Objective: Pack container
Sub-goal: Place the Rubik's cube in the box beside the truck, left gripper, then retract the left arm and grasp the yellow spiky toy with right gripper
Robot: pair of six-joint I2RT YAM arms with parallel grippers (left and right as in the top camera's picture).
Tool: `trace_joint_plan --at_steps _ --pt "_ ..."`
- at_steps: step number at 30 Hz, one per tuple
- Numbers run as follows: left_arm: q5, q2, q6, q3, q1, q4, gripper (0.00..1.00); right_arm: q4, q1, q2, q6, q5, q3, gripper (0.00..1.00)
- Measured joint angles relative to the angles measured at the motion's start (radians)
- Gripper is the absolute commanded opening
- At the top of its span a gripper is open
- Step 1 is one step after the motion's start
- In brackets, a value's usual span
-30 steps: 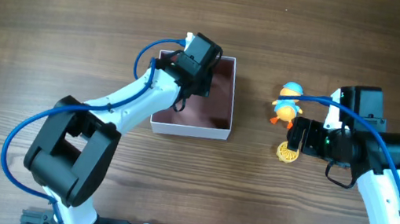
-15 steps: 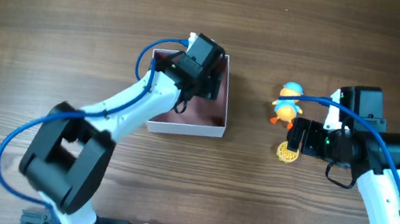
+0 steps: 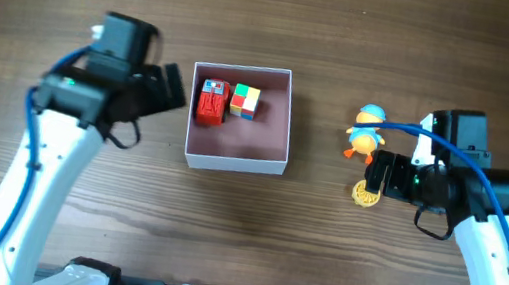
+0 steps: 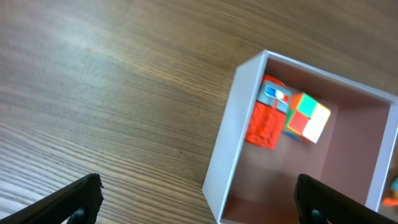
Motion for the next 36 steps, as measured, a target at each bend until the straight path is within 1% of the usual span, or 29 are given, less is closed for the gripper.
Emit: trace_joint_plan --at_steps 2,4,6,7,11,14,18,22,26,28,32,36 --pt "0.068 0.013 0.002 -0.018 0.081 0.012 1.00 0.005 0.000 0.035 0.000 0.000 -0.001 1.00" --pt "0.113 0.048 0.022 -0.063 0.121 0.055 1.00 0.021 0.000 0.118 0.000 0.000 -0.004 1.00" --pt "0.130 0.084 0.039 -0.095 0.122 0.084 1.00 0.048 0.000 0.203 0.001 0.000 -0.005 1.00" --pt "0.137 0.119 0.046 -0.113 0.122 0.107 1.00 0.062 0.000 0.272 0.004 0.000 -0.006 1.00" --pt "0.140 0.203 0.050 -0.122 0.122 0.118 1.00 0.117 0.000 0.371 0.009 0.000 -0.011 1.00" --pt "0.140 0.249 0.050 -0.130 0.122 0.118 1.00 0.204 0.000 0.410 0.020 -0.005 -0.067 1.00" --pt "0.140 0.253 0.050 -0.130 0.122 0.130 1.00 0.313 0.000 0.422 0.027 -0.013 -0.161 0.99" --pt "0.140 0.253 0.050 -0.130 0.122 0.130 1.00 0.405 0.000 0.430 0.027 -0.015 -0.212 0.98" --pt "0.140 0.253 0.050 -0.130 0.122 0.132 1.00 0.427 0.000 0.429 0.039 -0.011 -0.216 0.78" --pt "0.140 0.253 0.050 -0.130 0.122 0.132 1.00 0.430 0.000 0.429 0.038 -0.011 -0.217 0.71" --pt "0.140 0.253 0.050 -0.130 0.122 0.132 1.00 0.430 0.000 0.429 0.041 -0.013 -0.217 0.64" --pt "0.140 0.253 0.050 -0.130 0.122 0.132 1.00 0.430 0.000 0.430 0.043 -0.016 -0.217 0.53"
